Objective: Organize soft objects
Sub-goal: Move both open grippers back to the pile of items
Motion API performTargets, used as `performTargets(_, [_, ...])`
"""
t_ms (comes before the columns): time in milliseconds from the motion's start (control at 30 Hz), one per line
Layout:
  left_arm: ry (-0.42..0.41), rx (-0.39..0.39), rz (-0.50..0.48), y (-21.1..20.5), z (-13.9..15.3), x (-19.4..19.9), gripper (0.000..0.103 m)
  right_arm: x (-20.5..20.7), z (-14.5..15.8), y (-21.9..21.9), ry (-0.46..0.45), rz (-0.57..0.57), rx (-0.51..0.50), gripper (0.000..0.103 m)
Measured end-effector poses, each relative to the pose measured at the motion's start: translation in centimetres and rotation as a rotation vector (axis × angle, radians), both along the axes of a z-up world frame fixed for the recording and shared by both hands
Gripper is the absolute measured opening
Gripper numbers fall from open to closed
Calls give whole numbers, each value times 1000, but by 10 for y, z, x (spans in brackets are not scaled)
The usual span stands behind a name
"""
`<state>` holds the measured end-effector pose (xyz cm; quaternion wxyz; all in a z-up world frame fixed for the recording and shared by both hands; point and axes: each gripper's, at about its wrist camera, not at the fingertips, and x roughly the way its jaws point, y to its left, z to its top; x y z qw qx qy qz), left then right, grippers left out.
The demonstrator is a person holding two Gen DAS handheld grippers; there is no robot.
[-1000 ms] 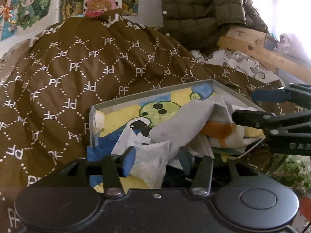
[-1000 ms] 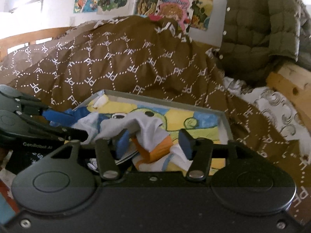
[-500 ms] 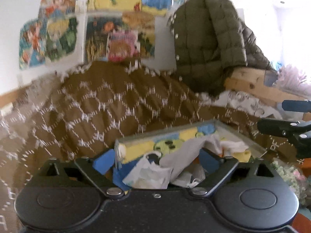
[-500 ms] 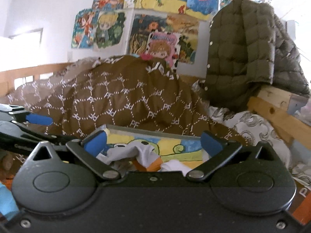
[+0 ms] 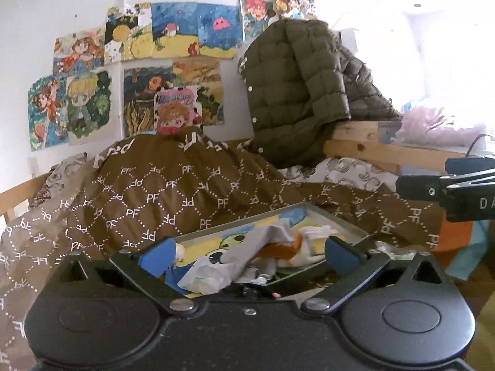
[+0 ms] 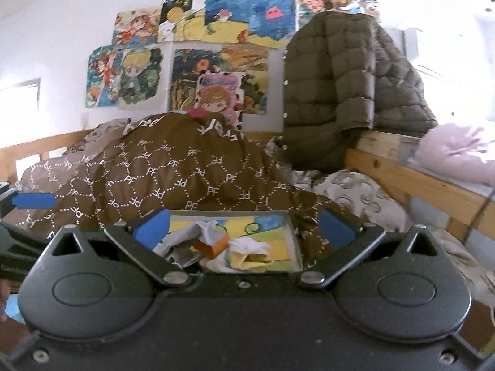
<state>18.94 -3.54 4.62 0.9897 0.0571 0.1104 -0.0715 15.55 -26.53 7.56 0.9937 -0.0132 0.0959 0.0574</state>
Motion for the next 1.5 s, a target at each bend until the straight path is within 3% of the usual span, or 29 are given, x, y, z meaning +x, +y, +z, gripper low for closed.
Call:
performTargets(200, [-20,-38,-1,-10,-4,-36,102,-48,-9,-17,23,-99,73,102])
performTargets(433, [53,-32,38,-16,-24,-58,102,-90,-30,-20,48,-176,60,102])
performTargets(667, [148,-45,97,-9,-43,-73,102,-91,-48,-17,67,-218,71,103])
performTargets(867, [218,-25,133,-7,-59,-85,102,-97,-66,-14,142,-228,78,102])
performTargets(1500, [345,8,258,14,-86,-105,102,-87,-100,38,316,-29,12,102])
